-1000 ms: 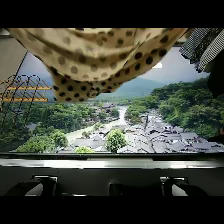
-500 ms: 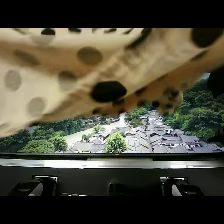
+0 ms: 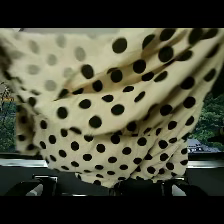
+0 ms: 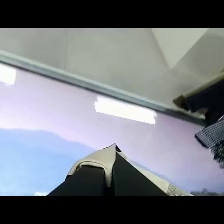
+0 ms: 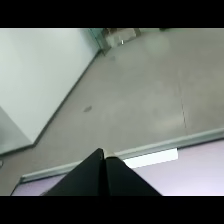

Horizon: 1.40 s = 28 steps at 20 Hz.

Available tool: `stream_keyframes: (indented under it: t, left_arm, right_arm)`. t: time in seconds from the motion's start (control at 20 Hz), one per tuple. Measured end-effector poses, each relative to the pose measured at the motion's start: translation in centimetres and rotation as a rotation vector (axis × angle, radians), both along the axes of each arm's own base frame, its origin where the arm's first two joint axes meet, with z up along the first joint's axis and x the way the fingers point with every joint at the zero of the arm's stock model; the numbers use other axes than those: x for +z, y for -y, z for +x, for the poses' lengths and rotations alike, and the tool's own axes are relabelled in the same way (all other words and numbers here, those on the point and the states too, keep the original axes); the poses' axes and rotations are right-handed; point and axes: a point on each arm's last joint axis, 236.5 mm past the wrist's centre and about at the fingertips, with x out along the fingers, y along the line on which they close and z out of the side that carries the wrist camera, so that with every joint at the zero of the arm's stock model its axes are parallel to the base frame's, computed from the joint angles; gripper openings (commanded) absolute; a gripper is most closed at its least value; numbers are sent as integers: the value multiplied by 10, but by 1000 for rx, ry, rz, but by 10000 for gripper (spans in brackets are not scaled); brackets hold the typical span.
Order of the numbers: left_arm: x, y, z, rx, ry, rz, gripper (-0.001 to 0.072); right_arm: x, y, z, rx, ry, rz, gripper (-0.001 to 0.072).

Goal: Fold the clothes and pants, and hang the long-sleeved shirts on hangers.

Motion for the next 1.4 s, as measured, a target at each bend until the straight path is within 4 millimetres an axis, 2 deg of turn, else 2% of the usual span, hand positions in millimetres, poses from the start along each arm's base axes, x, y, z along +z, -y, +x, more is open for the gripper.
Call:
stream_keyframes:
  t: [0.1,0.2,0.3,0.4,0.45,0.5,0.55,0.6,0.65,0.7,0.8,0.95,1.05,1.15,1.2,1.3,1.4]
  left_arm:
    - [-65,15,45,-39,-125,27,15]
    - [-134,32,84,-72,-245,45,15]
    - [-202,48,112,-94,-351,57,15]
    - [-265,62,127,-113,-457,57,22]
    - [-292,69,131,-123,-503,45,97]
    - [-310,74,133,-129,-538,27,294]
    - [-323,78,135,-131,-563,4,482]
    - [-331,79,136,-130,-582,-26,592]
    - [-332,78,138,-125,-591,-55,615]
    - [-329,73,139,-119,-595,-79,615]
    - [-314,54,137,-102,-602,-113,615]
    - [-279,9,122,-58,-599,-129,615]
    - [-266,-21,97,-21,-620,-110,615]
    - [-271,-42,60,12,-671,-97,615]
    - [-277,-48,41,27,-695,-99,615]
    - [-299,-48,-4,41,-759,-109,615]
    - [-324,-37,-46,44,-812,-158,615]
  right_arm:
    - [-64,0,66,31,-146,50,28]
    - [-142,-3,125,61,-309,101,46]
    - [-222,-12,167,89,-456,139,47]
    - [-297,-30,193,125,-593,163,75]
    - [-328,-40,200,142,-651,169,96]
    - [-355,-50,202,161,-704,173,196]
    - [-376,-59,202,180,-751,172,345]
    - [-390,-64,199,198,-787,160,471]
    - [-398,-68,194,221,-816,143,590]
    - [-400,-65,189,236,-832,123,626]
    - [-393,-51,172,264,-862,72,626]
    - [-365,-12,134,295,-895,-13,626]
    - [-354,18,102,289,-933,-32,630]
    - [-356,38,66,273,-992,-15,668]
    - [-363,40,47,270,-1026,3,668]
    - [-383,31,5,281,-1099,56,686]
    - [-412,6,-36,292,-1168,121,686]
